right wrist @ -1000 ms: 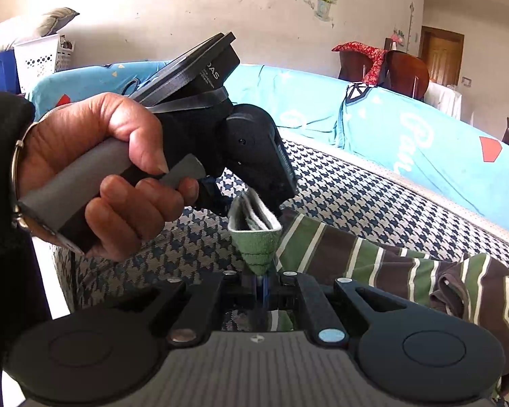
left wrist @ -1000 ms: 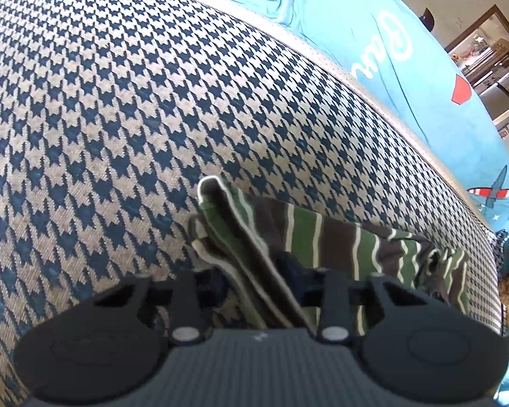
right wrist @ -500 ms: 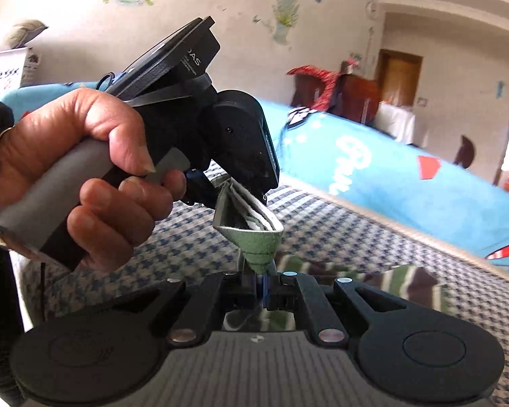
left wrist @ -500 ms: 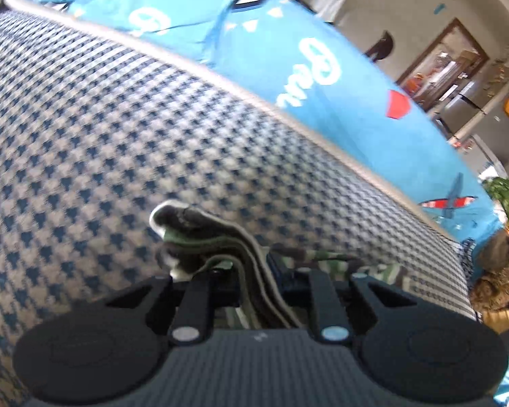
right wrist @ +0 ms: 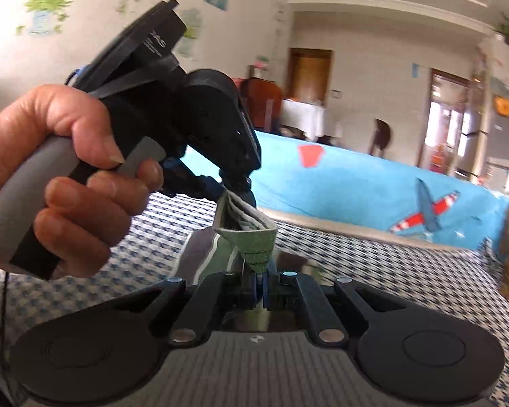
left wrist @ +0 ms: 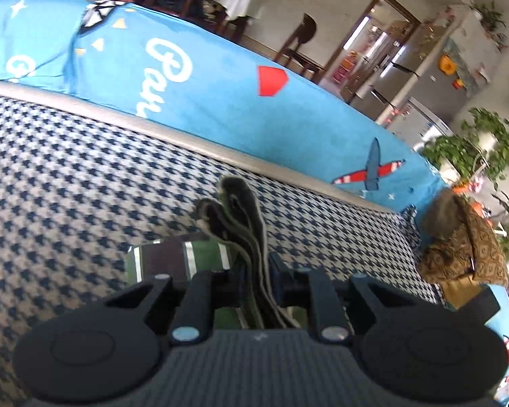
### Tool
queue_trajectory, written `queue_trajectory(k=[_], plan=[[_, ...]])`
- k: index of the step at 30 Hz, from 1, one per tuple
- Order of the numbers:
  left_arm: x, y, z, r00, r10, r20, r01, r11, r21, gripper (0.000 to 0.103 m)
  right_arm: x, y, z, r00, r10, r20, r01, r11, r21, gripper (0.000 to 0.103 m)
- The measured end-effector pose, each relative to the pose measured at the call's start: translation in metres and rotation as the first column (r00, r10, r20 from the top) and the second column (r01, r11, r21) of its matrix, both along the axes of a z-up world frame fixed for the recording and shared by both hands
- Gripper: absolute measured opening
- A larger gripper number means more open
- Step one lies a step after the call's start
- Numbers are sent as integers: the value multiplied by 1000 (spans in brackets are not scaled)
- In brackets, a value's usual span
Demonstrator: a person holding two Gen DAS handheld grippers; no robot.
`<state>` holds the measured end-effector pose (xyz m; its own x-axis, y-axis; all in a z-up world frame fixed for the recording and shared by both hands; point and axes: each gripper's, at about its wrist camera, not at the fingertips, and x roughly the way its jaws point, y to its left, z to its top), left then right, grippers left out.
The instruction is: Fold clothes
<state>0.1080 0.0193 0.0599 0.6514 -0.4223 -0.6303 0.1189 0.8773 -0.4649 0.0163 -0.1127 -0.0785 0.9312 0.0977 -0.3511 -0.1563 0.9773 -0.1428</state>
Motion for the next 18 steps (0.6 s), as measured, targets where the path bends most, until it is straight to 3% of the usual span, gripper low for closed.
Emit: queue_trajectory(k=[7, 12, 13, 16, 18], plan=[[20, -35, -33, 996, -75, -52, 75, 997, 11, 16, 12, -18, -19, 984, -143, -109, 144, 990, 2, 5], [24, -28, -50, 995, -43, -95, 43, 999, -4, 37, 10, -37, -36, 933, -242, -266, 264, 963, 49, 7], [24, -25, -50, 995, -31, -93, 31, 1000, -2, 43, 8, -42, -38, 923, -251, -291, 284, 956, 78, 9], [21, -11, -46, 996, 4, -84, -5, 1000, -13, 53, 1, -51, -33, 915, -269, -300, 315, 941, 120, 33], [18, -1, -44, 996, 24, -83, -25, 1000, -8, 54, -5, -56, -29, 913, -278, -298, 330, 933, 140, 36]])
